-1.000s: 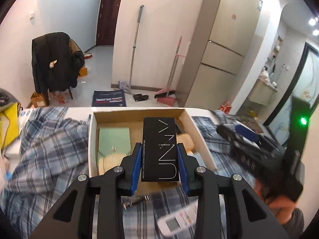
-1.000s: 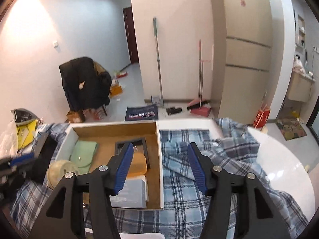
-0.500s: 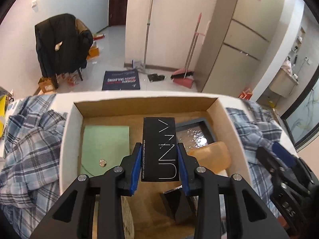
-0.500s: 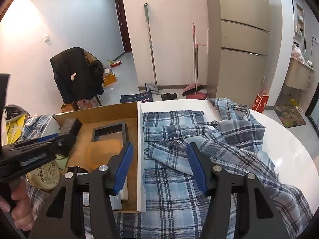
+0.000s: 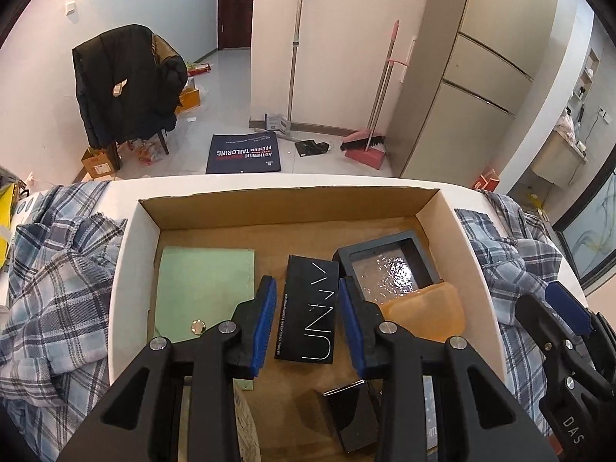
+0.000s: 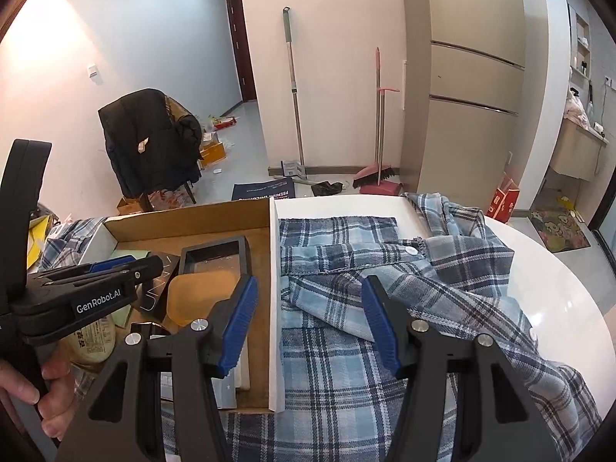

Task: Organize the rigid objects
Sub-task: 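Lower the black UNNY box into the box and open the left gripper, then move both grippers back from the box toward the remote on the bed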

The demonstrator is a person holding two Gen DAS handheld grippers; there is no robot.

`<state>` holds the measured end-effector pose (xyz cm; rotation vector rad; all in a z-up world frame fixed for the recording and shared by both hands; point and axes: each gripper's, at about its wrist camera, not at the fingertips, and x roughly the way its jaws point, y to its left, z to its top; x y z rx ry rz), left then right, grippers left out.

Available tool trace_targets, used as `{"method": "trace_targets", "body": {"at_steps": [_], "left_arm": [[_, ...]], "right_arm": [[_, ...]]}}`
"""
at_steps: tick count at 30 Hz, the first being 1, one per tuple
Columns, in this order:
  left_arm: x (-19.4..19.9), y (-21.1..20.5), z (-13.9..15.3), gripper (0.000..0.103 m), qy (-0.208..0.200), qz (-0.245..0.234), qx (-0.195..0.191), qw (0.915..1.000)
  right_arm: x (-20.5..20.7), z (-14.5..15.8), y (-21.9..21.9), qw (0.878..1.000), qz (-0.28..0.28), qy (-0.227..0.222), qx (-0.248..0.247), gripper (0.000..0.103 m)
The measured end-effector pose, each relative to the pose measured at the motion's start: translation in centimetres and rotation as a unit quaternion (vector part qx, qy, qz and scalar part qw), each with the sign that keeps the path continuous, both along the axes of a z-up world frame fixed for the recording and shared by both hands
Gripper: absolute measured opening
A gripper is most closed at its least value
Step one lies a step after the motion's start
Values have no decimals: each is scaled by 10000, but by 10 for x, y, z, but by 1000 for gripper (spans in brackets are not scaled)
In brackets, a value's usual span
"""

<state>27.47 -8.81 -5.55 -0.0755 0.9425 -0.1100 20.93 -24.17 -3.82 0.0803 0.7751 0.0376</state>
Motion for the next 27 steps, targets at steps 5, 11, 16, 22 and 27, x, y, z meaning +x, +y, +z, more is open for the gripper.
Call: {"method": "trace_targets", "body": {"at_steps": [5,11,16,22,27], "left_arm": [[-20,7,24,36,-494,-7,240,9985],[-72,27,69,74,-1439,169,405,9886],[-130,54,106,79,-2105,173,304,9770],[-197,73,134,92,-2641,294,-14,9640],[-234,82,148,103,-2980,288,-386,9534]], "right_arm": [[-3,6,-3,10000,-10,-59,55,55],[-20,32,4,9984,280,-127,471,55],[-52,71,19,9952,667,-556,451,61],[-84,87,19,9910,1037,-517,675,83],[-102,85,6,9868,1057,-279,1195,97]]}}
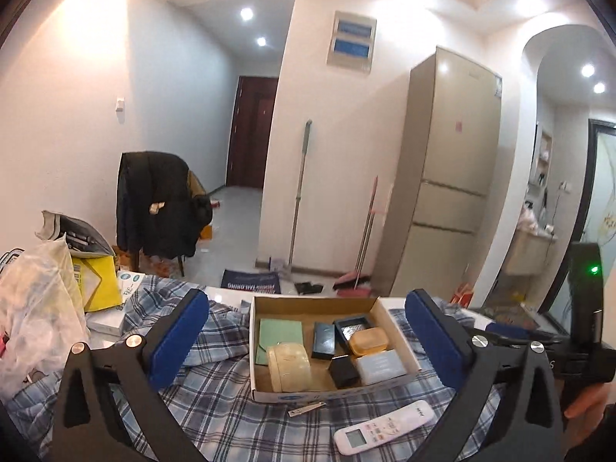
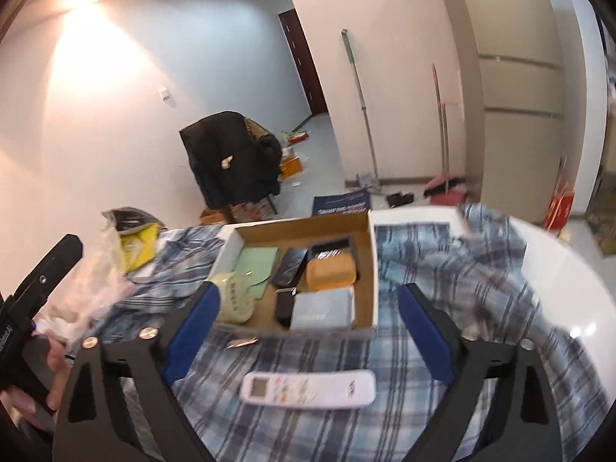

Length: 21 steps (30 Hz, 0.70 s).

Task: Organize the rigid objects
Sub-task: 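Move both grippers back from the box toward the remote on the bed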

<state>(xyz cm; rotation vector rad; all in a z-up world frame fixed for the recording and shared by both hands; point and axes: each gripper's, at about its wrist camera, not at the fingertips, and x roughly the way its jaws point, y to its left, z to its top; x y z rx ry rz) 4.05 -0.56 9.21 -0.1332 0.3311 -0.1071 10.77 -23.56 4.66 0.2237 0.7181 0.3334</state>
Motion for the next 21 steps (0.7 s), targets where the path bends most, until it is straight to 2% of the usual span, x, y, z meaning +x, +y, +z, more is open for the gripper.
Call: {"method": "trace_targets", "body": {"at_steps": [2,5,7,11,13,14,15,17,21], "left_arm": [[-9,0,1,103,-99,-6,123,9999],[-18,-2,-4,103,-72,-119,381,9992],[-24,-3,-11,103,-20,-205,528,9984],[-27,-6,-33,103,262,-313,625,9972],[-22,-10,-45,103,410,-339,581,9969],[-19,-12,-51,103,468,-385,612,9963],[-16,-13,-56,103,541,-396,708,9952],[-12,-13,-64,103,590,-376,813,9942],[-7,-6,-79,103,629,-361,696,9949]], "right_arm": [[-7,0,-2,9999,-41,-83,-108,97],[-13,-5,2,9985,8,-200,-519,97],[-15,-11,5,9969,95,-128,-772,97],[-9,-38,11,9944,461,63,-948,97],[0,-61,20,9913,619,221,-1137,88],[4,-71,25,9892,693,369,-1240,79],[8,-79,30,9873,814,488,-1271,77],[11,-90,38,9845,1079,540,-1271,77],[16,-99,53,9765,1596,545,-1341,77]]}}
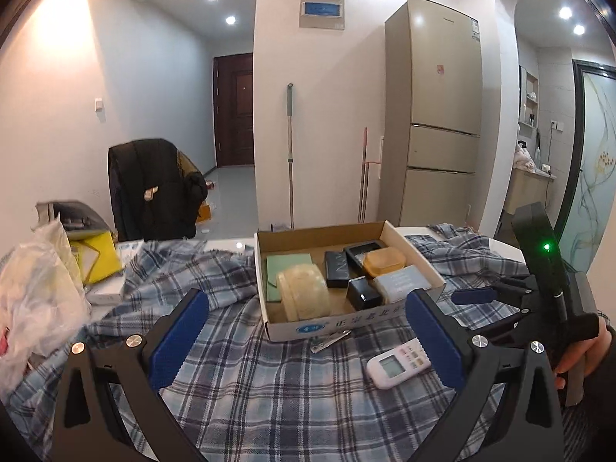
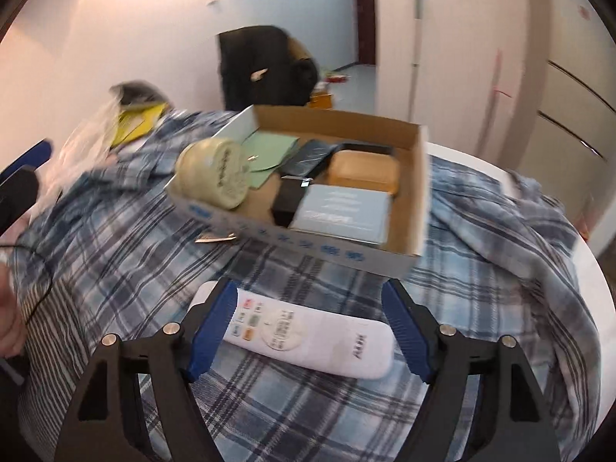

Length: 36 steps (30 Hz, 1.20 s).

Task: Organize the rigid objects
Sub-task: 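Move both grippers back from the box toward the remote on the bed, then grasp the white AUX remote control with the right gripper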

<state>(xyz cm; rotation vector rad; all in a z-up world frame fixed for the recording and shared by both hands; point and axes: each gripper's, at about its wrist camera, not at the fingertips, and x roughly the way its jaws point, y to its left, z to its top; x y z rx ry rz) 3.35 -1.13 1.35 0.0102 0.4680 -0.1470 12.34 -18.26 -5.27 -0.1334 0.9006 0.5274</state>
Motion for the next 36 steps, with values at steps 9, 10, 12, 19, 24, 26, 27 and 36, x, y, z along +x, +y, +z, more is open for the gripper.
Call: {"method": "trace_targets", "body": {"at_steps": [9,10,12,19,24,26,27,36], "left_arm": [[22,24,-28,103,578,212,-384,9974],[23,25,-29,103,604,200,-402,9972],[23,24,-31,103,634,175,-395,9971],[21,16,-32,103,627,43,-267,9977],[19,14,-31,103,597,19,-246,9979],[19,15,-30,103,601,34,-276,9978],[19,15,-30,103,602,41,-297,9977],[19,19,-29,103,605,106,-372,9974]], "right_arm": [[17,-26,18,9964,527,655,-82,77],[18,-28,17,9960,507,729,-63,77],[17,-29,10,9954,517,806,27,77],[2,-30,-8,9933,606,983,47,77],[-22,-28,-7,9926,679,974,-246,77],[-32,-26,-6,9924,693,991,-235,76],[-37,-24,-5,9924,699,987,-211,76],[-27,-7,23,9955,194,-31,-928,61]]}}
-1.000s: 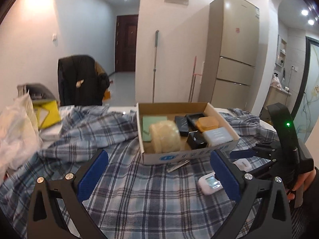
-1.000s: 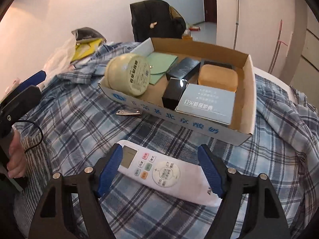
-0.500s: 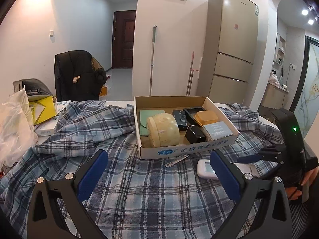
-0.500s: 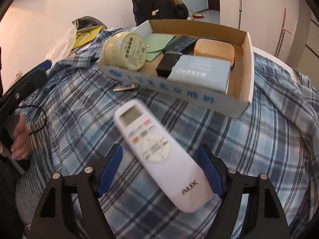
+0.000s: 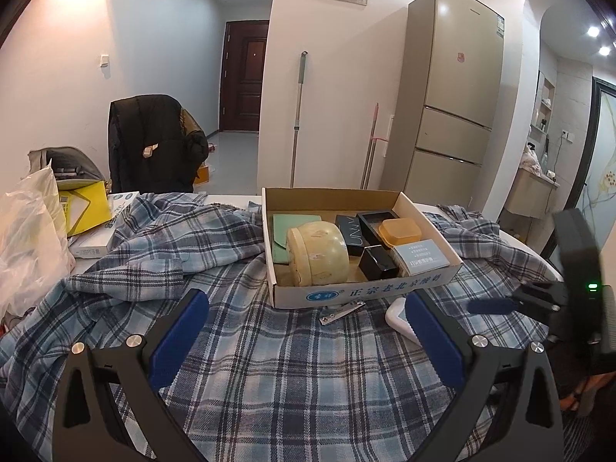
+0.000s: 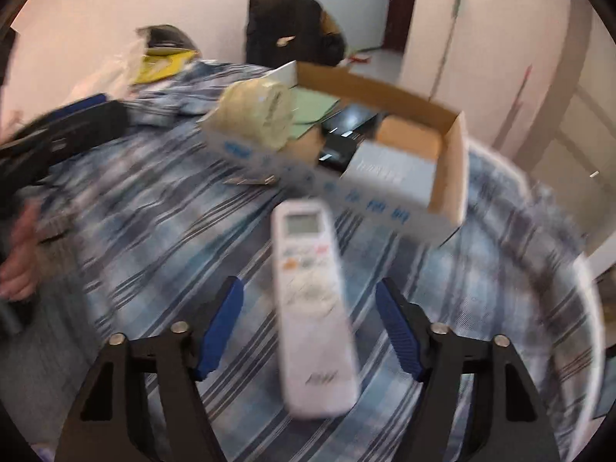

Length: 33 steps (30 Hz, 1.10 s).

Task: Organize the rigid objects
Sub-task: 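Grasp the white AUX remote control with the right gripper, then grasp the small nail clipper with the left gripper while the right holds the remote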

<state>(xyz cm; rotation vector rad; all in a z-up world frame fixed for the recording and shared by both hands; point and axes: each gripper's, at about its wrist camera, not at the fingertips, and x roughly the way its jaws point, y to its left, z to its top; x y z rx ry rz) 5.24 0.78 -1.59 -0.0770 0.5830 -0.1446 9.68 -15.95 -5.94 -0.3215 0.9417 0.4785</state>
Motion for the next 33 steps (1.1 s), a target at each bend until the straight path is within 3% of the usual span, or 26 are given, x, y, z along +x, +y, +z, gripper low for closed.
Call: {"method": "trace_targets", "body": {"at_steps": [3,5,9,13,16,19,21,25,26,33], "left_arm": [[2,1,-2,103,43,-2,37,10000],[3,1,-4,103,104,-16,41,9999],[7,0,-8,103,225,-94,37,9997],[9,-4,-12,100,305,-197,66,9993],[14,-11,-15,90,544,-346,278,9975],[24,-18,-19,59,914,-847,516,9909],[28,-22,-23,49,1067,-1120,756,9851],[41,-30,-35,24,1324,-1577,780,9755],[46,-31,-40,9,1407,-1625,777,9735],[68,-40,-46,5,1484,-1868,925,9667]], "right_arm": [[10,-12,7,9993,-8,362,63,47],[12,-16,8,9993,-108,353,-38,42],[13,-15,-2,9971,-492,408,411,42],[11,-17,-2,9975,-493,321,383,40],[7,-17,-10,9958,-776,340,346,40],[2,-15,-20,9944,-958,409,197,40],[-2,-11,-29,9937,-1009,408,274,40],[1,-16,-43,9894,-1131,620,669,40],[2,-18,-44,9888,-1175,639,663,40],[2,-20,-45,9887,-1137,651,729,39]]}}
